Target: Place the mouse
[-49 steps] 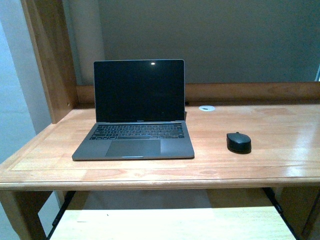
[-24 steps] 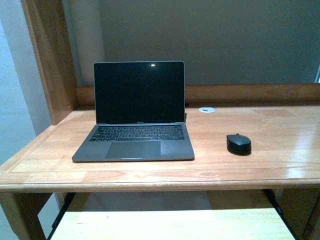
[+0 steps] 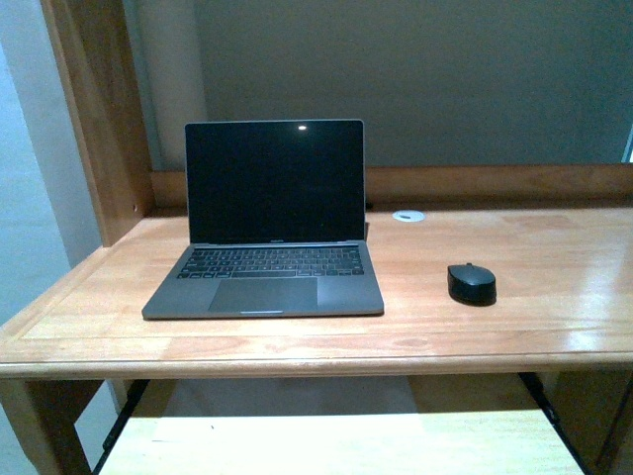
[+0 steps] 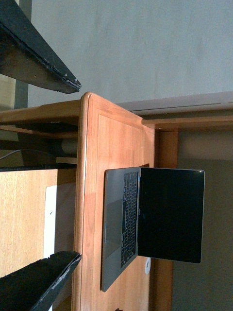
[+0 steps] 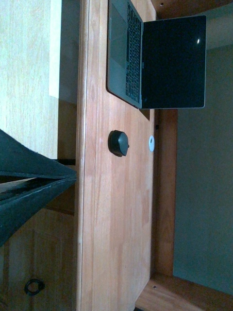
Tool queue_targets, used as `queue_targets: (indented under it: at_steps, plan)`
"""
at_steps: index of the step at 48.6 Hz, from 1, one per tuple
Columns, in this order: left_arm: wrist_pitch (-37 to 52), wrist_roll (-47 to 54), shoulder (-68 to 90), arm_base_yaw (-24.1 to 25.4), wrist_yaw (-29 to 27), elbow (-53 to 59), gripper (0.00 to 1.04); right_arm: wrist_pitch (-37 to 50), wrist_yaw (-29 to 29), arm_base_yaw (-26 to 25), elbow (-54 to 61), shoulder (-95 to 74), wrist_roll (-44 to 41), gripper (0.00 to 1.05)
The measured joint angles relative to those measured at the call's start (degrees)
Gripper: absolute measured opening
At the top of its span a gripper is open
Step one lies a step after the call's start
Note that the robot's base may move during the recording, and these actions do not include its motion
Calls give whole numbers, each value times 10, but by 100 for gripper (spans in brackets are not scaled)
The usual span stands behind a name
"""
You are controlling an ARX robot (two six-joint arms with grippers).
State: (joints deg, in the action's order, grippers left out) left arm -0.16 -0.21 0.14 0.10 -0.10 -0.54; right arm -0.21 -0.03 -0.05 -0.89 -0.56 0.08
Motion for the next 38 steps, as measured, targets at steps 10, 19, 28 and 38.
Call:
queue_targets:
  at_steps: [10,19,28,38]
  plan:
    - [0,0,0,0,0,0,98,0,0,0,0,0,-1,39]
    - [0,0,0,0,0,0,98,0,0,0,0,0,-1,70]
    - [0,0,0,0,0,0,98,0,0,0,0,0,-1,99]
    - [0,0,0,0,0,0,98,0,0,0,0,0,-1,98]
